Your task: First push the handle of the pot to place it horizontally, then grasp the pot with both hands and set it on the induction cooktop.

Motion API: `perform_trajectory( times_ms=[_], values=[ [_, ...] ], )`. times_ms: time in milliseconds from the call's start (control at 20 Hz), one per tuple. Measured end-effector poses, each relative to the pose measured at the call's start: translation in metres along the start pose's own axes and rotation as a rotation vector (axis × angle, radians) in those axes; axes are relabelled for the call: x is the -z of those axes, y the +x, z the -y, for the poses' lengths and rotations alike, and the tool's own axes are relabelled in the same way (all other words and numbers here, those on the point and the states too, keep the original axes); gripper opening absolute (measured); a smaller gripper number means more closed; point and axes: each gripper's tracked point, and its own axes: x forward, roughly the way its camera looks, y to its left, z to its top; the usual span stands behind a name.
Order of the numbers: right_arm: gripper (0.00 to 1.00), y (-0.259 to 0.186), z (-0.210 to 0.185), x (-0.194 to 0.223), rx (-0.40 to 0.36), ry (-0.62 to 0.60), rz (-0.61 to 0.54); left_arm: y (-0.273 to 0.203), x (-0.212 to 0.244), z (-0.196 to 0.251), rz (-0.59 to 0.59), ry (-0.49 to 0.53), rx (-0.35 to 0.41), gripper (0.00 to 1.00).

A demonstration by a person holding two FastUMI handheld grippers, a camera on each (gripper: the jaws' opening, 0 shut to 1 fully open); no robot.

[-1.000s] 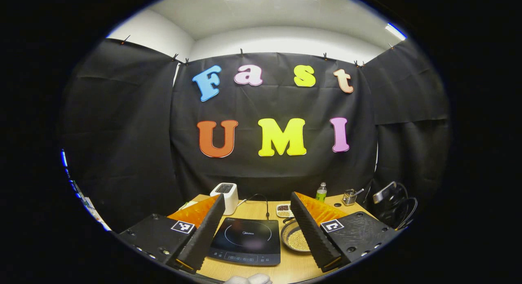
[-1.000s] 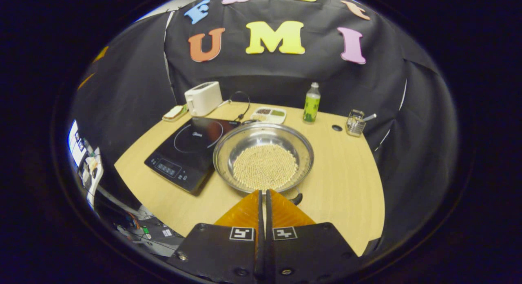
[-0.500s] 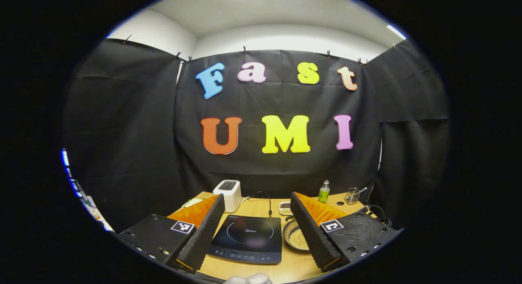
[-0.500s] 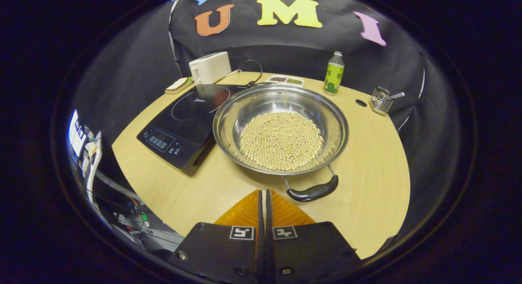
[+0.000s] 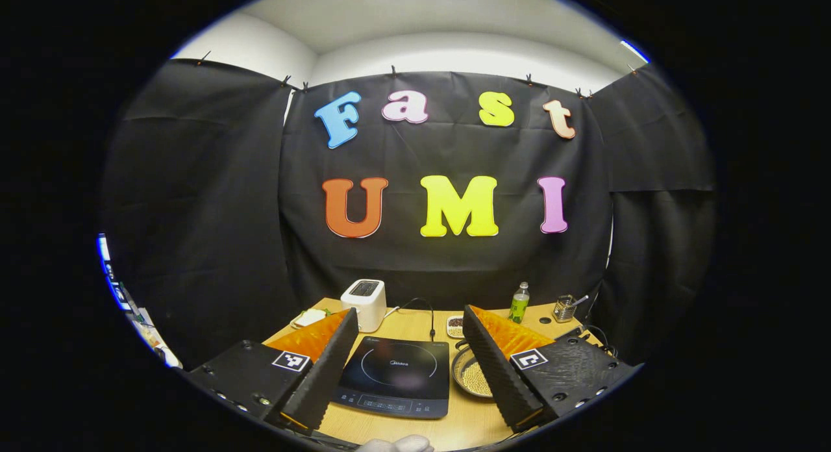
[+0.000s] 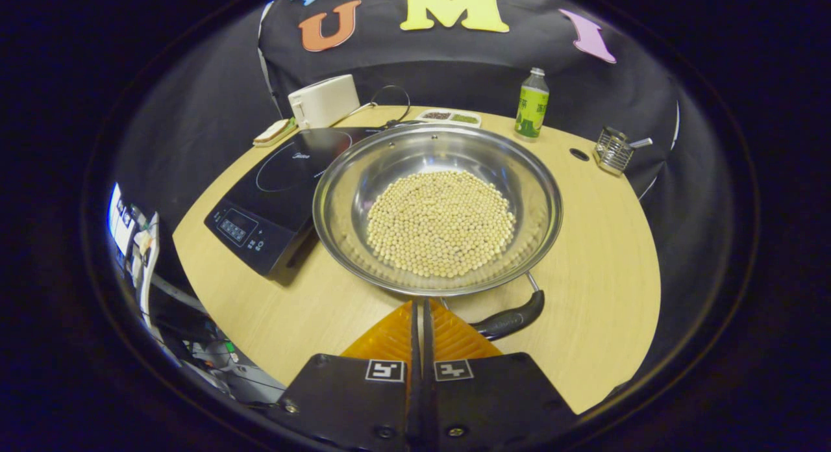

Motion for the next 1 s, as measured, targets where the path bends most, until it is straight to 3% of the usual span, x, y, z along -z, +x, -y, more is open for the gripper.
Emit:
perform_trajectory(
  times_ms=[950, 1000],
  values=[
    [0.04, -0.005, 0.061, -0.006, 0.069, 0.102, 0.019, 0.007, 0.007, 0.010, -0.020, -0.004, 0.022, 0.96],
    [0.04, -0.005, 0.065, -0.008, 0.072, 0.103, 0.021, 0.009, 0.008, 0.011, -0.024, -0.004, 0.022, 1.00]
  ],
)
